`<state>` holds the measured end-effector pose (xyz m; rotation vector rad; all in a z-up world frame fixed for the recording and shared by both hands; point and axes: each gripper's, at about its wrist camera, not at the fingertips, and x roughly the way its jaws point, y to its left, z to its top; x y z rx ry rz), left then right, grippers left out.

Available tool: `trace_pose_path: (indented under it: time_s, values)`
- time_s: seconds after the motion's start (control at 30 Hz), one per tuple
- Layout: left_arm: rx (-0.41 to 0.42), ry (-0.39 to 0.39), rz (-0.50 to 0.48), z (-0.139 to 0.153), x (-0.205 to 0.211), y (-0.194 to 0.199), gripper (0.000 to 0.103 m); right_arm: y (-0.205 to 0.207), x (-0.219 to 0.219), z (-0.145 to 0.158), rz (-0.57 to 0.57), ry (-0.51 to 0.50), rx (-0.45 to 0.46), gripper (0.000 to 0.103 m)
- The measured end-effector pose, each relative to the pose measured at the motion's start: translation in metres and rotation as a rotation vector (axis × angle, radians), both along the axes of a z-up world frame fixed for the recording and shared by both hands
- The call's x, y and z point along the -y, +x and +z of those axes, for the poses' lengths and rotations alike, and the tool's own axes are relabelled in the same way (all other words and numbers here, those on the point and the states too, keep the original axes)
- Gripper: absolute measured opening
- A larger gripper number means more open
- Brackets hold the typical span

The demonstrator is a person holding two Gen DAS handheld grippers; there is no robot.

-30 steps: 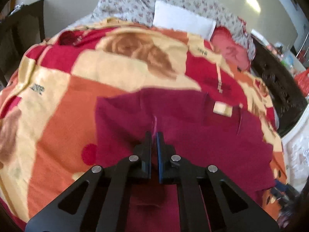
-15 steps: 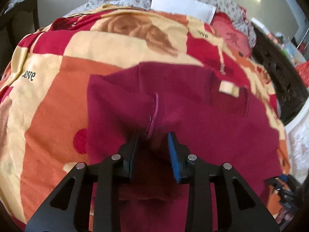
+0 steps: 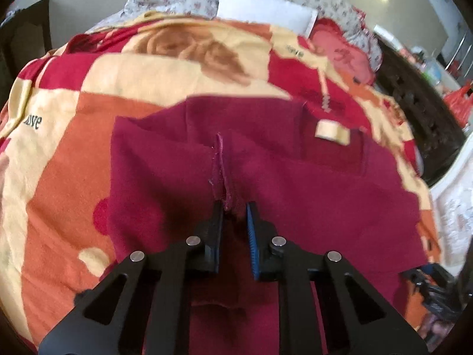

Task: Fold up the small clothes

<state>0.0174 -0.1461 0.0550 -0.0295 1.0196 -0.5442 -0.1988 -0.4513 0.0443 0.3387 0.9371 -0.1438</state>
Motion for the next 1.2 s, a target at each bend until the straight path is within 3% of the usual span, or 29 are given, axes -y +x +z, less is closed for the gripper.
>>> trace_pose_path:
  time_s: [0.13, 0.2, 0.23, 0.37, 0.43, 0.6, 0.73, 0.87, 1.0, 1.2]
  values:
    - [0.006, -0.084, 0.009, 0.023, -0.014, 0.001, 0.013, 0.006, -0.001, -0.004, 0.010, -0.026, 0.012, 0.052]
    - [0.006, -0.100, 0.026, 0.032, -0.020, 0.004, 0.013, 0.012, -0.004, -0.007, 0.017, -0.071, -0.004, 0.034]
    - [0.011, -0.101, 0.035, 0.036, -0.024, 0.004, 0.013, 0.013, -0.005, -0.005, 0.016, -0.085, -0.005, 0.018]
    - [0.027, -0.107, 0.044, 0.042, -0.043, -0.005, 0.013, -0.004, -0.004, 0.025, 0.014, -0.101, 0.080, 0.011]
    - [0.019, -0.102, 0.053, 0.034, -0.050, -0.010, 0.013, -0.013, -0.006, 0.030, 0.039, -0.122, 0.066, 0.011]
    - [-0.058, -0.012, 0.089, -0.017, -0.049, -0.014, 0.013, -0.015, -0.004, -0.010, 0.065, -0.072, -0.091, 0.011]
    - [-0.033, -0.009, 0.075, -0.016, -0.050, -0.019, 0.013, -0.037, 0.023, 0.015, -0.033, 0.052, 0.016, 0.048]
    - [-0.021, -0.020, 0.078, -0.011, -0.051, -0.018, 0.013, -0.029, 0.045, 0.026, -0.075, 0.181, 0.084, 0.050]
    - [-0.026, -0.025, 0.086, -0.008, -0.054, -0.019, 0.013, 0.002, 0.039, 0.019, -0.044, 0.180, -0.022, 0.050]
    - [-0.032, -0.005, 0.063, -0.012, -0.054, -0.020, 0.013, -0.016, 0.039, 0.036, 0.061, 0.095, -0.043, 0.050]
